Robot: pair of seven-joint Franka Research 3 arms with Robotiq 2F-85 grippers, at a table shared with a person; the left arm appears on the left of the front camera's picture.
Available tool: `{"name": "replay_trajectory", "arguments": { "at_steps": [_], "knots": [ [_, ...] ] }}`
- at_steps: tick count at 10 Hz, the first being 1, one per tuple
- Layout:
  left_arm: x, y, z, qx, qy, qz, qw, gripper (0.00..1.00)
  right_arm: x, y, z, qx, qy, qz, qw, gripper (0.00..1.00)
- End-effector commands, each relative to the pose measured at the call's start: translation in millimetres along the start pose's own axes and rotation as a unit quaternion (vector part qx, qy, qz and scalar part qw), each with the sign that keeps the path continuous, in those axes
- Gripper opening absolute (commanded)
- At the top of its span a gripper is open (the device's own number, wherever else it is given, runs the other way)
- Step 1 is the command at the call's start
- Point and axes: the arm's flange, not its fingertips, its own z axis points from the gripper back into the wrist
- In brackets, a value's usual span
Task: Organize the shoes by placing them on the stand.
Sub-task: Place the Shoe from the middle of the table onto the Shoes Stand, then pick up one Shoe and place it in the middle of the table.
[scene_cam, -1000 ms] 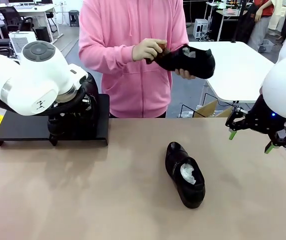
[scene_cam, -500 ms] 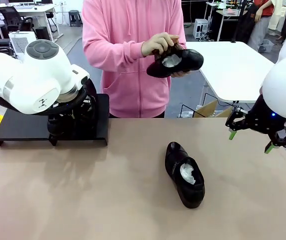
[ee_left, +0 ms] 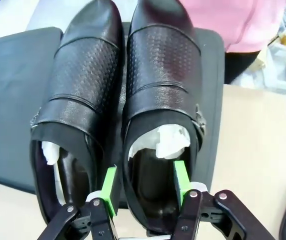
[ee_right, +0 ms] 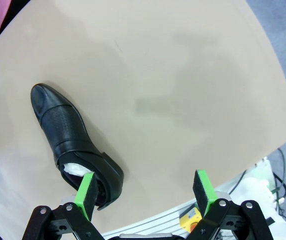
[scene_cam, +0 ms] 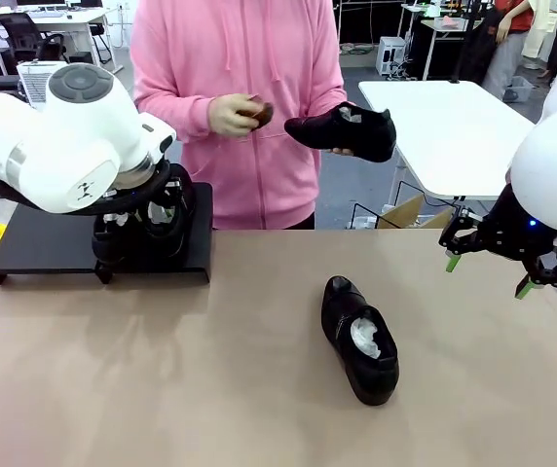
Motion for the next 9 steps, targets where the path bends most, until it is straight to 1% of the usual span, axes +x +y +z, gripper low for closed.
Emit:
{"name": "replay_trajectory", "arguments": {
  "at_steps": [1,3,4,9],
  "knots": [
    [-7.1,5.2,24.8,-0.010,-0.004,-0.003,1.000,0.57,2.3,0.3,0.1,0.007,0.001,0.006,1.000,1.00],
    [-21.1,11.3,51.3,-0.012,0.013,0.013,1.000,0.57,2.3,0.3,0.1,0.007,0.001,0.006,1.000,1.00],
    [-2.7,-2.8,22.8,-0.013,-0.004,0.004,1.000,0.57,2.3,0.3,0.1,0.007,0.001,0.006,1.000,1.00],
    [-2.7,-2.8,22.8,-0.013,-0.004,0.004,1.000,0.57,2.3,0.3,0.1,0.007,0.001,0.006,1.000,1.00]
  ]
}}
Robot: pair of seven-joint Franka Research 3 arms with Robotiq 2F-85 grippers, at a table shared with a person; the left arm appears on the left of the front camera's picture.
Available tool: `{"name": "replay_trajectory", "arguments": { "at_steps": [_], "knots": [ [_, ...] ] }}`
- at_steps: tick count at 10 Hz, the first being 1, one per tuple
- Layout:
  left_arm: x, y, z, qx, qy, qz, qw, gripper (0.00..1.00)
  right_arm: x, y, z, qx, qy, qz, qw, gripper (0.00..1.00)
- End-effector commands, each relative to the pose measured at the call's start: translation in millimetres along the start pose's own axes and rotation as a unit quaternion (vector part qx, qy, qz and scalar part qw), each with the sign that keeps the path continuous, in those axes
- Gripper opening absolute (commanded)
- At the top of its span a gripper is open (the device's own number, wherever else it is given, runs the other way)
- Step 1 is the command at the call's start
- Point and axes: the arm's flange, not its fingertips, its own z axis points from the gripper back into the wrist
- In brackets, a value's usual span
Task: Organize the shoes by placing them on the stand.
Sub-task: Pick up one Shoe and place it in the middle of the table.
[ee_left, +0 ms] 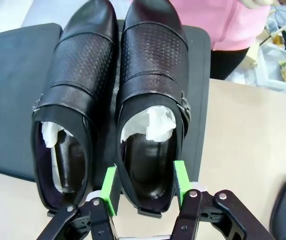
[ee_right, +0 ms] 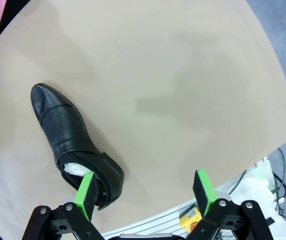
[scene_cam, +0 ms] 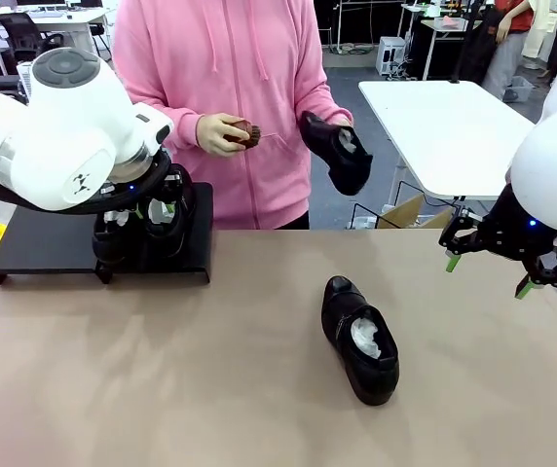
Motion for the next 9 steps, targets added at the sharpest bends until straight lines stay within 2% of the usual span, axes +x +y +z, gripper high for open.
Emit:
{"name": "replay_trajectory", "arguments": {
  "at_steps": [1,4,5,7,9],
  "knots": [
    [2.6,-0.8,0.9,0.003,-0.009,-0.004,1.000,0.57,2.3,0.3,0.1,0.007,0.001,0.006,1.000,1.00],
    [0.5,-0.4,0.6,0.000,-0.001,0.000,1.000,0.57,2.3,0.3,0.1,0.007,0.001,0.006,1.000,1.00],
    [-1.5,-3.8,23.1,-0.032,0.008,-0.014,0.999,0.57,0.0,0.0,0.0,0.000,0.000,0.000,1.000,1.00],
    [-7.3,-6.5,73.7,-0.077,0.016,-0.043,0.996,0.57,-17.2,-39.0,27.8,0.020,0.000,0.029,0.999,1.00],
    [-19.1,-3.3,95.5,-0.105,0.073,-0.056,0.990,0.57,-26.1,-70.6,43.2,0.028,0.031,0.053,0.998,1.00]
  ]
}}
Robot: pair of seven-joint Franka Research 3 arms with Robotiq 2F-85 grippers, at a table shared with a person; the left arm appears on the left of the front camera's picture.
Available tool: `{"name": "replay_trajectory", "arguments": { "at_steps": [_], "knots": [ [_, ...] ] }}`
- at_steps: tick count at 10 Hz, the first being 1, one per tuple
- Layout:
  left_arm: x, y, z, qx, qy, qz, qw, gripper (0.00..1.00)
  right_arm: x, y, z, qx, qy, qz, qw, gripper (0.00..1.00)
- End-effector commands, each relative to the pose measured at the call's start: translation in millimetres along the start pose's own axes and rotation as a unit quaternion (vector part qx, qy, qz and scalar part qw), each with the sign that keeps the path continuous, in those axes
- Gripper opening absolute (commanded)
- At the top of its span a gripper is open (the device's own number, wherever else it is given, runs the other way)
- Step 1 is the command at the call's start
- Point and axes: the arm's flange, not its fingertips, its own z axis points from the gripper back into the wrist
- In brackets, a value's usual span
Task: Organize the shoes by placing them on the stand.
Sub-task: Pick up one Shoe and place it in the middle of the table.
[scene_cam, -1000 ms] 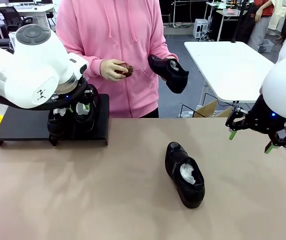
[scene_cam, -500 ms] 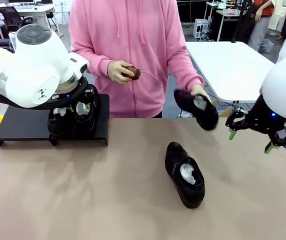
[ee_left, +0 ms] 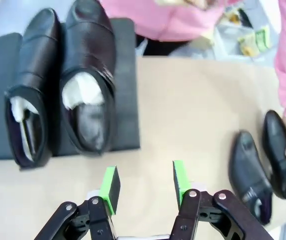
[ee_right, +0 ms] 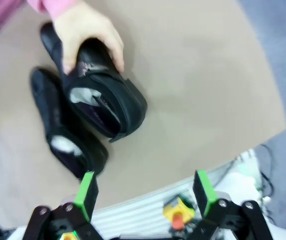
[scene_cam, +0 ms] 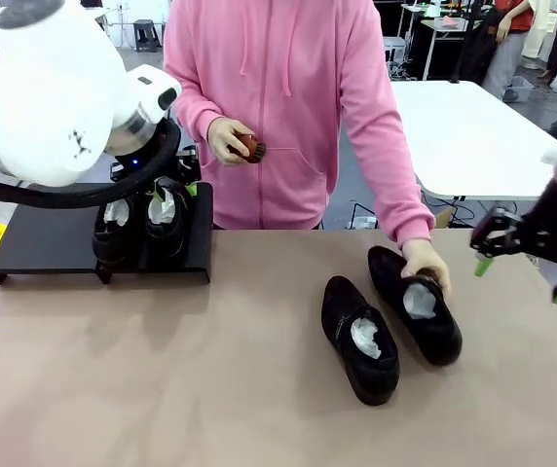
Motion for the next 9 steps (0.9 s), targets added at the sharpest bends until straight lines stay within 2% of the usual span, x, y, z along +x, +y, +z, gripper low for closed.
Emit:
{"name": "replay_trajectory", "arguments": {
  "at_steps": [1,3,5,6,9],
  "knots": [
    [-13.7,23.5,17.4,-0.020,0.058,-0.009,0.998,0.57,-14.4,-36.8,11.6,0.017,0.031,0.026,0.999,1.00],
    [-25.7,19.7,22.2,-0.044,0.108,-0.028,0.993,0.57,-22.3,-57.8,13.9,0.040,0.047,0.041,0.997,1.00],
    [-28.0,28.5,13.5,-0.046,0.145,-0.031,0.988,0.57,-31.0,-53.7,11.7,0.052,0.054,0.058,0.995,1.00],
    [-29.2,34.6,15.3,-0.047,0.143,-0.024,0.988,0.57,-32.1,-52.3,14.7,0.032,0.038,0.025,0.998,1.00],
    [-30.1,43.9,23.9,-0.044,0.128,-0.007,0.991,0.57,-25.3,-51.4,21.1,0.040,0.047,0.044,0.997,1.00]
  ]
}}
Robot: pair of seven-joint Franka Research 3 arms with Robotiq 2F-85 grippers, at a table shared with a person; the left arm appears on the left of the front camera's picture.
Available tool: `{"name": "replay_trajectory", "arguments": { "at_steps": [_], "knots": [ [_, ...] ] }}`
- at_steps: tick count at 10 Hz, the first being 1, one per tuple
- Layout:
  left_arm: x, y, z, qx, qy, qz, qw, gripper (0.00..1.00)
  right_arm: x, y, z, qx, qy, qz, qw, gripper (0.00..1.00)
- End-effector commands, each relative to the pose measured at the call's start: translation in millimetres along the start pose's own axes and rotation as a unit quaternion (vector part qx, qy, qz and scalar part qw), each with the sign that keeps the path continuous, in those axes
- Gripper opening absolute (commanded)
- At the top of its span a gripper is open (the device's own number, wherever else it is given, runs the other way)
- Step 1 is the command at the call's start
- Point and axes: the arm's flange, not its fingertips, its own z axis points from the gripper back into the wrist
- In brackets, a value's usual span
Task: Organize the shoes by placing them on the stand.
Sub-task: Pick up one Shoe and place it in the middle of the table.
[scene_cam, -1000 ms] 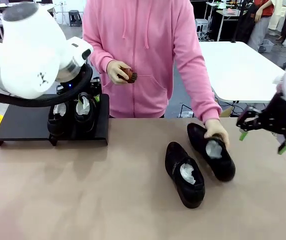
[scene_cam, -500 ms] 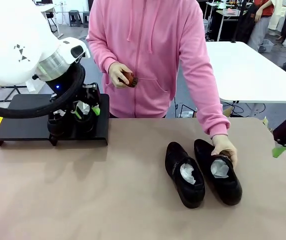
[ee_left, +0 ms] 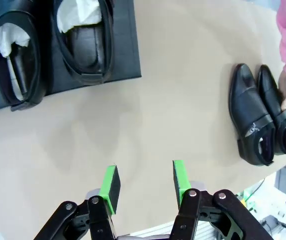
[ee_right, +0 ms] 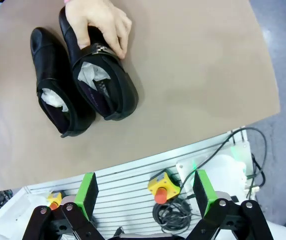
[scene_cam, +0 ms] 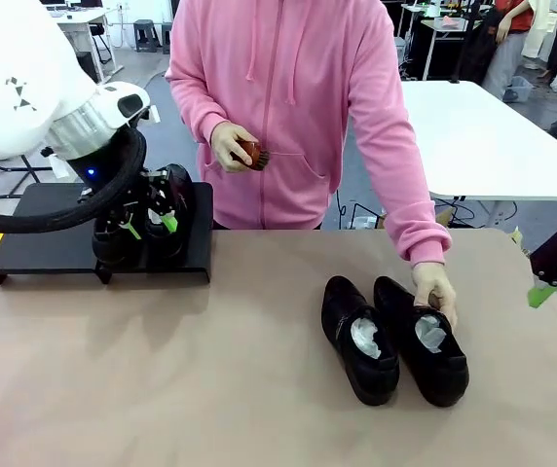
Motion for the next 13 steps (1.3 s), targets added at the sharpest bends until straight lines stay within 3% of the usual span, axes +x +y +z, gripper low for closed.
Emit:
{"name": "replay_trajectory", "arguments": {
  "at_steps": [1,3,5,13],
  "knots": [
    [-5.5,5.8,0.7,-0.010,-0.012,0.003,1.000,0.57,-0.1,-0.5,0.7,0.006,0.004,0.006,1.000,1.00],
    [0.0,0.0,0.0,0.000,0.000,0.000,1.000,0.57,0.2,-0.3,0.0,0.000,0.000,-0.001,1.000,1.00],
    [0.0,0.0,0.0,0.000,0.000,0.000,1.000,0.57,-13.0,7.2,10.0,0.013,-0.018,0.053,0.998,1.00],
    [0.0,0.0,0.0,0.000,0.000,0.000,1.000,0.57,-1.4,38.1,16.8,0.041,-0.026,0.136,0.989,1.00]
  ]
}}
